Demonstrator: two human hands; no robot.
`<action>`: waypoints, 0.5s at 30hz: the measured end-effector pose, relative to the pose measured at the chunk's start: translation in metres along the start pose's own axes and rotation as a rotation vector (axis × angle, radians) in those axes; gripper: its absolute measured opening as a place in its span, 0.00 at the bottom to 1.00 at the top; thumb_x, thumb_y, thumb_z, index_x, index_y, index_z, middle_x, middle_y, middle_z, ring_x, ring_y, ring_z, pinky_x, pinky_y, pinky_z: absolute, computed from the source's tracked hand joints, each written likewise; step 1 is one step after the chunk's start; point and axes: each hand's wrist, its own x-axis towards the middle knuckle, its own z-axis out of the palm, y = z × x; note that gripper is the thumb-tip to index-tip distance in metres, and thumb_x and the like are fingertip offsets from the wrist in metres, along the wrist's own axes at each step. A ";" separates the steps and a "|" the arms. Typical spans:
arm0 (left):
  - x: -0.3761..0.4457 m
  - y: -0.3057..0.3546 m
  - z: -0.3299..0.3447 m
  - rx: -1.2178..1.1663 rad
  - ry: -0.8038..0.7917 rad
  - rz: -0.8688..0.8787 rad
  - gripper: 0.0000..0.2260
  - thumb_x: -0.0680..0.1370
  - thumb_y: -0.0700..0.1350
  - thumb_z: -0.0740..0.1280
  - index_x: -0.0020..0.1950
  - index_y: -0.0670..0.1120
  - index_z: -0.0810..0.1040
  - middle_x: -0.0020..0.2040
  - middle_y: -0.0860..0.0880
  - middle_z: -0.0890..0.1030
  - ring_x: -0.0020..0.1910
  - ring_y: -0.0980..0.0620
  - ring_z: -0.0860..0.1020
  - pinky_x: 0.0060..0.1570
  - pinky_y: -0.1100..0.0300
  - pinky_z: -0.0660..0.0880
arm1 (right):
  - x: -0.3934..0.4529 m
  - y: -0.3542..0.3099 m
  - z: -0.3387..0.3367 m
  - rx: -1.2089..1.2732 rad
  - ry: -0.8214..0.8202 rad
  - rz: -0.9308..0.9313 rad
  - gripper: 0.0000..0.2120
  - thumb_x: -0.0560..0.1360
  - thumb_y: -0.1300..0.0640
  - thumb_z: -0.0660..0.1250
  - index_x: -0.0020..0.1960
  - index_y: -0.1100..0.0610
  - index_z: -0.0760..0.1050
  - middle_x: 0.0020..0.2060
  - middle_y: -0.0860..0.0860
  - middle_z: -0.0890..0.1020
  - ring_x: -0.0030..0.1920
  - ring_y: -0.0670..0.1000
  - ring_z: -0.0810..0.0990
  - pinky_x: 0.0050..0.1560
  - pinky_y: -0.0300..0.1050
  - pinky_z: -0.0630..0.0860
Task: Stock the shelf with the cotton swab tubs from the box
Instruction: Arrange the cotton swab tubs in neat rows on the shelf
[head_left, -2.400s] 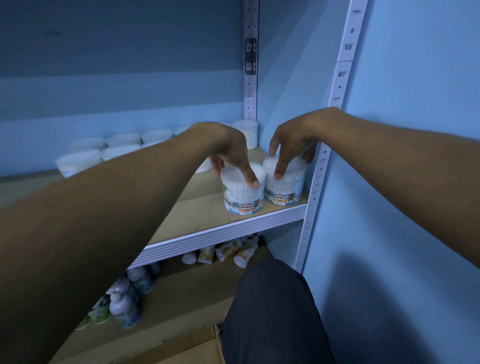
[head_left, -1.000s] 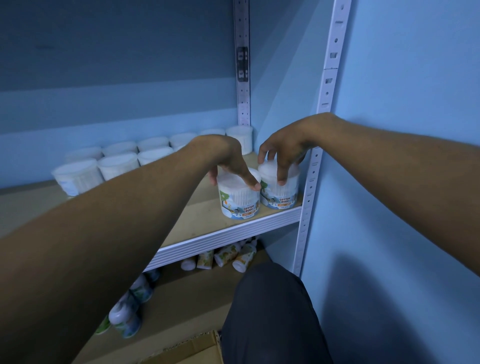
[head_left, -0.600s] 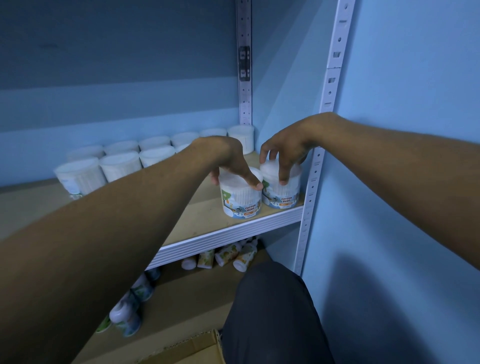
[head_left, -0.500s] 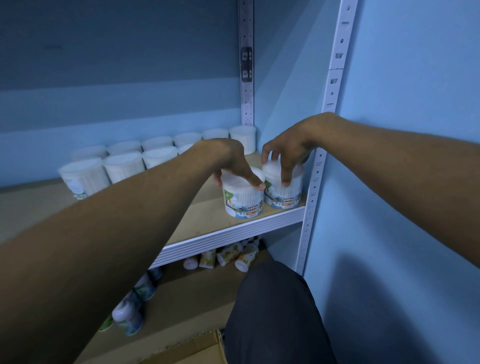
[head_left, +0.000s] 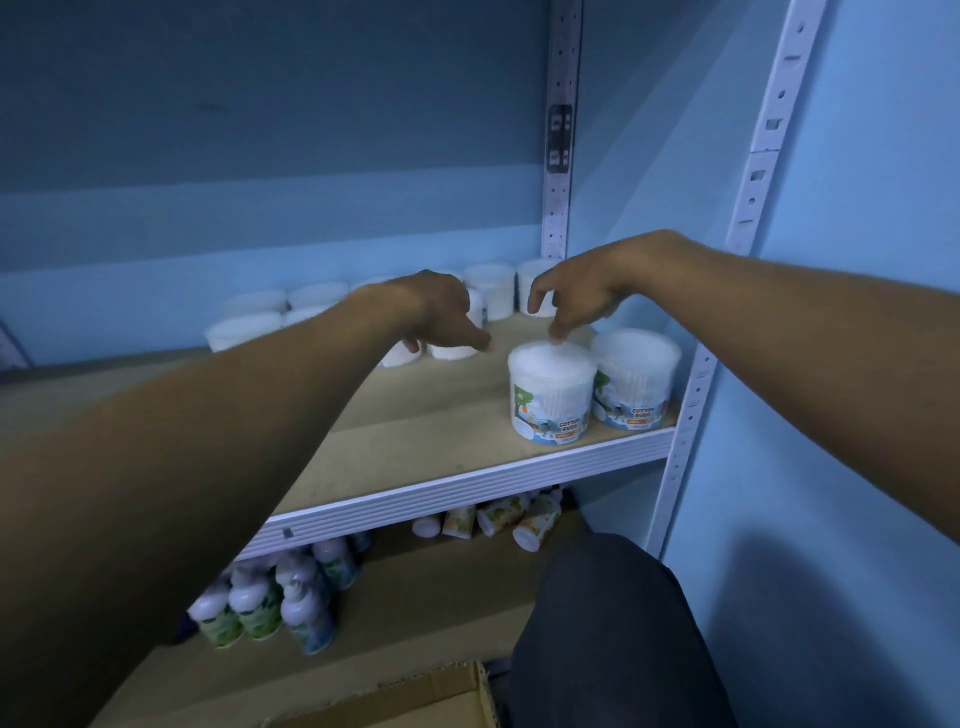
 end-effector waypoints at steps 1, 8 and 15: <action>0.000 -0.009 -0.001 0.020 0.009 -0.009 0.31 0.74 0.64 0.69 0.70 0.48 0.73 0.65 0.49 0.76 0.46 0.45 0.84 0.57 0.51 0.79 | 0.003 -0.005 0.000 -0.011 0.020 -0.017 0.27 0.76 0.49 0.72 0.73 0.46 0.68 0.71 0.50 0.69 0.61 0.55 0.75 0.62 0.54 0.78; 0.002 -0.070 -0.004 0.086 0.048 -0.087 0.33 0.73 0.61 0.71 0.75 0.53 0.68 0.71 0.52 0.72 0.69 0.48 0.71 0.66 0.51 0.71 | 0.030 -0.041 0.001 -0.060 0.112 -0.070 0.28 0.74 0.45 0.72 0.72 0.45 0.67 0.69 0.49 0.73 0.62 0.56 0.76 0.63 0.53 0.76; 0.021 -0.110 0.000 0.043 0.072 -0.119 0.33 0.73 0.59 0.73 0.75 0.54 0.67 0.72 0.52 0.70 0.70 0.49 0.70 0.65 0.52 0.71 | 0.064 -0.069 0.007 -0.077 0.128 -0.052 0.33 0.75 0.42 0.70 0.76 0.45 0.62 0.72 0.50 0.70 0.68 0.56 0.72 0.66 0.51 0.72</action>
